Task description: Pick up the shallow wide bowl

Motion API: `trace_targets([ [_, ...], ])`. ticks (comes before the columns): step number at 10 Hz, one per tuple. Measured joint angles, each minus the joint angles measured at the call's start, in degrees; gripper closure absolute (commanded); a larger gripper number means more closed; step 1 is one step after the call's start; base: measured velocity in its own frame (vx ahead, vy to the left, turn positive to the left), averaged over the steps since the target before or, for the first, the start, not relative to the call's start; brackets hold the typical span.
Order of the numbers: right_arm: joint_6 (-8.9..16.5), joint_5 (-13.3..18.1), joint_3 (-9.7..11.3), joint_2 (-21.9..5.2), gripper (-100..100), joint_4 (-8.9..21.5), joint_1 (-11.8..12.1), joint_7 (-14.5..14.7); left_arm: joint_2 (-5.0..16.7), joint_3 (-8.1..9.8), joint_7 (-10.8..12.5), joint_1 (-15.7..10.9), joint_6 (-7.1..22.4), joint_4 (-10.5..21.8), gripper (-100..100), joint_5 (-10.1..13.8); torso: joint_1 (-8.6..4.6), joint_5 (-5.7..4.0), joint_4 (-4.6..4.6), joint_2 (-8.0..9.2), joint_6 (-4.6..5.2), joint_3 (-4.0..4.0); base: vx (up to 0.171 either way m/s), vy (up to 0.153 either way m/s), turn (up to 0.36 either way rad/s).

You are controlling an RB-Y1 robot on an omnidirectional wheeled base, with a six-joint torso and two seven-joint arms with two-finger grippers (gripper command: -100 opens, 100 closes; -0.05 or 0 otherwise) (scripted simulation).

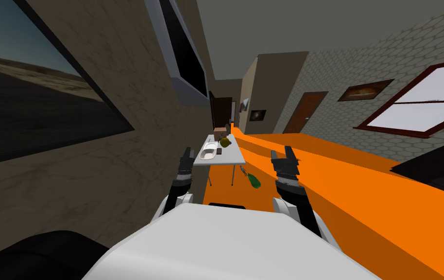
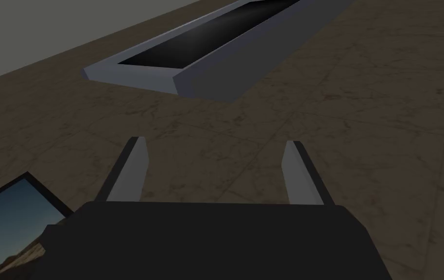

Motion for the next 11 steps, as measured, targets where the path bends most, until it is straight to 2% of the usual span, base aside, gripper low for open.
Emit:
trace_targets([
  [3, 0.00, 0.00, 0.00, 0.00, 0, 0.00, 0.00, 0.00, 2.86, 0.47, 0.79, -0.02, 2.95, -0.32, -100, 0.71, 0.00, 0.00, 0.00, 0.02, 0.00, 0.01, -0.004, -0.003, 0.005],
  [6, 0.00, 0.00, 0.00, 0.00, 0, 0.00, 0.00, 0.00, 4.99, 1.43, 2.07, 0.15, 7.51, -1.29, -100, 1.86, -0.03, 0.00, 0.01, 0.05, 0.00, 0.03, -0.013, -0.009, 0.018],
  [11, 0.00, 0.00, 0.00, 0.00, 0, 0.00, 0.00, 0.00, 6.58, 2.73, 3.79, -0.04, 15.03, -2.59, -100, 3.55, -0.03, -0.01, 0.02, 0.08, 0.00, 0.05, -0.020, -0.010, 0.019],
])
